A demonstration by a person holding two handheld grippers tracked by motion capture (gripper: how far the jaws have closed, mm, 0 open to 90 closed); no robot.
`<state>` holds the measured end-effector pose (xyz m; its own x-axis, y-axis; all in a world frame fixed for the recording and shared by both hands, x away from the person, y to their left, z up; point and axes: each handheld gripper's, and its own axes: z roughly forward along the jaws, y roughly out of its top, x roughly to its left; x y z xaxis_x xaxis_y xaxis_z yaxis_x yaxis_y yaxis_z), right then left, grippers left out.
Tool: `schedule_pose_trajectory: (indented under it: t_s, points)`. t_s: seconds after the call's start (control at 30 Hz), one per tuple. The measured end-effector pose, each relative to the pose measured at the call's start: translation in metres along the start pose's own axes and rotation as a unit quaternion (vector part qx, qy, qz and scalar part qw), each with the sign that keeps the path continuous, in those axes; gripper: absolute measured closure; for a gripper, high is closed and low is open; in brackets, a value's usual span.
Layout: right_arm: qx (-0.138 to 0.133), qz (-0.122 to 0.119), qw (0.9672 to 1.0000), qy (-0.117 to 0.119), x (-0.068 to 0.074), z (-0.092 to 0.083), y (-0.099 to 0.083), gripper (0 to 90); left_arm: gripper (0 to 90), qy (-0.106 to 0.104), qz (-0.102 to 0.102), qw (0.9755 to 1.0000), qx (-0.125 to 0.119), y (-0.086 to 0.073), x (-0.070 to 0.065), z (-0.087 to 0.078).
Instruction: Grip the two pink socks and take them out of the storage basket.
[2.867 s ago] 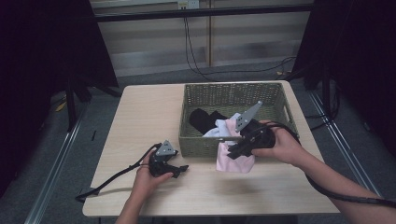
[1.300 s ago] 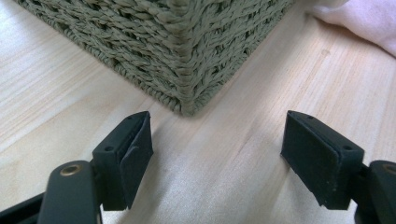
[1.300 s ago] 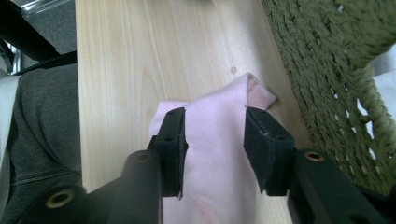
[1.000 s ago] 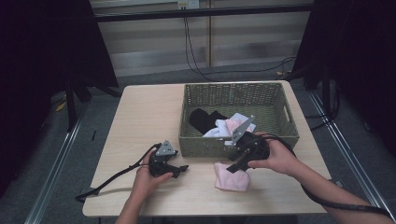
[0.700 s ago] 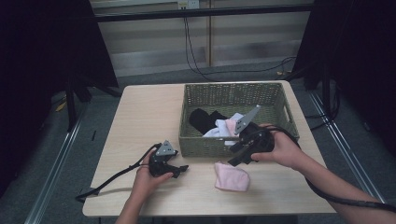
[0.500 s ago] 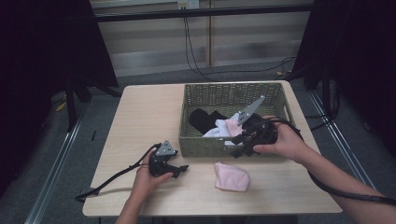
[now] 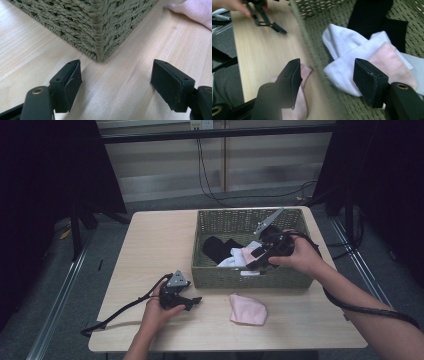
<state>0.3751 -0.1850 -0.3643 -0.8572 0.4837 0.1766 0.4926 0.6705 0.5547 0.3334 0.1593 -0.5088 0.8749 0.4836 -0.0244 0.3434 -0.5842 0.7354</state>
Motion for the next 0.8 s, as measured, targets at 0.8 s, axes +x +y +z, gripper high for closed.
schedule_pose_trajectory:
  t_s: [0.8]
  points:
    - [0.026,0.085,0.9945,-0.055,-0.071,0.041,-0.011,34.9,24.2,0.002,-0.002,1.0000,-0.003,0.000,0.000,0.000]
